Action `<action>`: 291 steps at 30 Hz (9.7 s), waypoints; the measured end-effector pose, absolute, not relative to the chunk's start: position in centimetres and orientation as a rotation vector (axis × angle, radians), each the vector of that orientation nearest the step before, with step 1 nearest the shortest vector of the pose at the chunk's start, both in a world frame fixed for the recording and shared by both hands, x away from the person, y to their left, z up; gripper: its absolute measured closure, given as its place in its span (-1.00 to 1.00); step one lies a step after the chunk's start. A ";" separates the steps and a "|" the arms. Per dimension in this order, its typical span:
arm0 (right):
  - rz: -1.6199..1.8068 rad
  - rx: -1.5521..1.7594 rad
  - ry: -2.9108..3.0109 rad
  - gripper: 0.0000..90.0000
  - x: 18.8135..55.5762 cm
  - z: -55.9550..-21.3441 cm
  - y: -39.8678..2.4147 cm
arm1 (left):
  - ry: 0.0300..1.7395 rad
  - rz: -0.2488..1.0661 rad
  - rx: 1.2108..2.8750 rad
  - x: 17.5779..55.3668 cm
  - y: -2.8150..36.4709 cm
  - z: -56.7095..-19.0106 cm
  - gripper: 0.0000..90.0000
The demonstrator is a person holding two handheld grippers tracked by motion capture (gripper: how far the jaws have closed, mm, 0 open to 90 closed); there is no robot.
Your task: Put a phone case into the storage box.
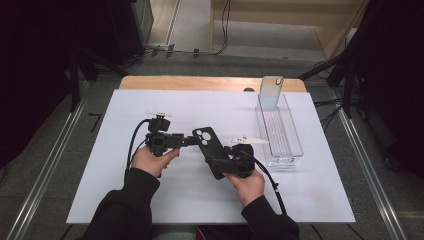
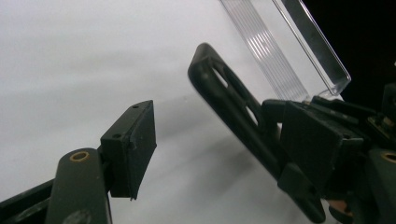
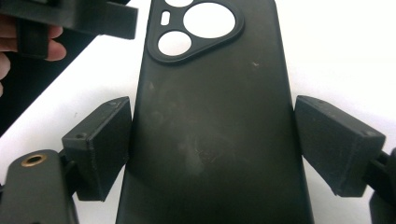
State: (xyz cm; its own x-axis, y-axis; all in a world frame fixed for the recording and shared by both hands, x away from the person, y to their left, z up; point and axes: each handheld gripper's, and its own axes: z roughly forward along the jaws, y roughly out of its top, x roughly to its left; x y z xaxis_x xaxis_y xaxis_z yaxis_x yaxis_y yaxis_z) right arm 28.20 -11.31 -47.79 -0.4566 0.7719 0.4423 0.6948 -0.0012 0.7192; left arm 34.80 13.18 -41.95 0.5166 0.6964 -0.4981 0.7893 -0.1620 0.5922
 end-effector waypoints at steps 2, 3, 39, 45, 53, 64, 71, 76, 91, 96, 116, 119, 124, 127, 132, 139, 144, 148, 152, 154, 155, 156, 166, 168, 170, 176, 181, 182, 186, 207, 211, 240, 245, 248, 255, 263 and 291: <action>1.479 1.588 2.158 -0.71 28.1 -47.9 -11.0 | 1.221 -0.125 1.898 34.9 12.9 -41.9 -0.40; 1.489 1.593 2.153 -0.71 28.0 -47.9 -10.9 | 1.220 -0.114 1.901 34.9 12.7 -41.9 -0.40; 1.682 1.494 2.058 -0.73 26.7 -48.3 -8.8 | 1.291 -0.240 1.683 34.8 12.5 -42.1 0.76; 1.650 1.443 2.063 -0.75 26.7 -48.2 -8.8 | 1.291 -0.289 1.644 34.9 12.7 -42.2 0.79; 1.645 1.446 2.127 -0.76 27.2 -48.2 -8.7 | 1.269 -0.319 1.639 34.8 12.8 -42.0 0.83; 1.625 1.364 2.238 -1.00 28.5 -46.6 -9.6 | 1.209 -0.230 1.646 34.4 13.1 -40.6 0.83; 1.555 1.374 2.333 -1.00 28.6 -46.4 -10.1 | 1.154 -0.112 1.695 33.9 13.1 -40.1 0.82; 1.563 1.369 2.426 -1.00 28.8 -46.3 -10.5 | 1.102 -0.058 1.721 33.7 13.1 -40.1 0.82; 1.418 1.178 2.536 -1.00 28.5 -45.9 -11.8 | 0.933 0.045 1.767 33.0 12.7 -40.6 0.82; 1.416 1.162 2.537 -1.00 28.3 -45.5 -12.0 | 0.890 0.071 1.761 32.7 12.6 -40.5 0.82; 1.451 1.238 2.296 -1.00 27.6 -43.1 -12.6 | 0.885 0.073 1.761 30.8 10.3 -40.8 0.82; 1.459 1.252 2.275 -1.00 27.6 -43.0 -12.3 | 0.888 0.059 1.758 30.5 10.1 -40.8 0.82; 1.467 1.271 2.253 -1.00 27.6 -43.0 -11.9 | 0.878 0.055 1.766 30.0 9.6 -40.9 0.82; 1.467 1.270 2.250 -1.00 27.6 -42.9 -11.7 | 0.879 0.052 1.771 29.7 9.3 -40.9 0.82; 1.452 1.271 2.266 -1.00 27.7 -43.1 -11.1 | 0.878 0.010 1.769 29.4 9.0 -41.0 0.82; 1.472 1.284 2.246 -0.90 27.7 -43.1 -10.4 | 0.880 0.007 1.765 28.9 8.9 -41.0 0.82; 1.485 1.255 2.247 -0.76 27.6 -43.1 -10.2 | 0.882 0.003 1.762 28.7 9.1 -40.9 0.81; 1.488 1.240 2.239 -0.75 27.5 -42.9 -10.2 | 0.867 0.005 1.749 28.5 9.0 -40.6 0.75; 1.484 1.231 2.244 -0.74 27.5 -43.0 -10.2 | 0.871 0.027 1.757 28.4 8.9 -40.1 0.43; 1.474 1.237 2.246 -0.74 27.5 -43.0 -10.3 | 0.876 0.041 1.757 28.4 9.0 -39.9 0.33; 1.465 1.243 2.247 -0.74 27.5 -43.1 -10.3 | 0.876 0.036 1.745 28.5 9.2 -39.8 0.27; 1.462 1.249 2.248 -0.74 27.6 -43.2 -10.4 | 0.882 0.030 1.734 28.5 9.3 -39.6 0.22; 1.433 1.305 2.256 -0.74 28.3 -43.6 -11.4 | 0.885 -0.061 1.752 29.5 10.6 -39.3 -0.02; 1.424 1.307 2.255 -0.74 28.4 -43.6 -11.7 | 0.885 -0.078 1.770 29.7 10.8 -39.3 -0.08; 1.422 1.307 2.257 -0.74 28.5 -43.6 -12.0 | 0.881 -0.080 1.783 29.8 11.1 -39.4 -0.13; 1.424 1.298 2.277 -0.74 29.0 -43.5 -12.8 | 0.851 -0.085 1.845 29.9 11.7 -39.6 -0.24; 1.431 1.295 2.288 -0.74 29.2 -43.5 -13.4 | 0.811 -0.084 1.907 29.7 11.9 -39.9 -0.30; 1.429 1.292 2.289 -0.74 29.3 -43.5 -13.5 | 0.801 -0.083 1.922 29.7 11.9 -40.1 -0.30; 1.441 1.280 2.304 -0.74 29.4 -43.3 -13.9 | 0.791 -0.105 1.939 29.5 12.4 -40.7 -0.30; 1.430 1.226 2.373 -0.74 29.7 -42.2 -15.0 | 0.682 -0.049 2.104 27.6 14.7 -44.3 -0.30; 1.429 1.221 2.368 -0.74 29.6 -41.9 -15.3 | 0.685 -0.036 2.103 27.3 15.6 -44.7 -0.30; 1.434 1.342 2.168 -0.73 31.5 -38.8 -20.7 | 0.867 0.005 2.100 26.4 19.7 -45.7 -0.30; 1.413 1.375 2.113 -0.73 32.0 -38.1 -21.9 | 0.887 0.000 2.094 26.2 20.1 -45.7 -0.30; 1.383 1.391 2.075 -0.73 32.3 -37.7 -22.5 | 0.895 -0.003 2.087 26.1 20.2 -45.7 -0.30; 1.364 1.435 2.001 -0.73 32.7 -37.1 -24.5 | 0.913 -0.004 2.072 26.0 20.6 -45.6 -0.30; 1.303 1.486 1.912 -0.73 32.8 -36.8 -26.8 | 0.910 -0.005 2.073 25.9 20.6 -45.6 -0.30; 1.098 1.557 1.789 -0.73 40.0 -39.4 -28.8 | 0.940 0.013 2.033 26.2 20.9 -45.7 -0.30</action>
State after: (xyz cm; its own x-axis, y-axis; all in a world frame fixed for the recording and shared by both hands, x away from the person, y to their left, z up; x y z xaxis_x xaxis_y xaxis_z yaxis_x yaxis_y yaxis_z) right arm 40.01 -28.80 -39.44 -0.2019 0.9718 0.1217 0.5485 0.0093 0.8361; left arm 26.21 20.92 -45.67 0.7145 0.6217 -0.3208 0.6128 -0.3348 0.7158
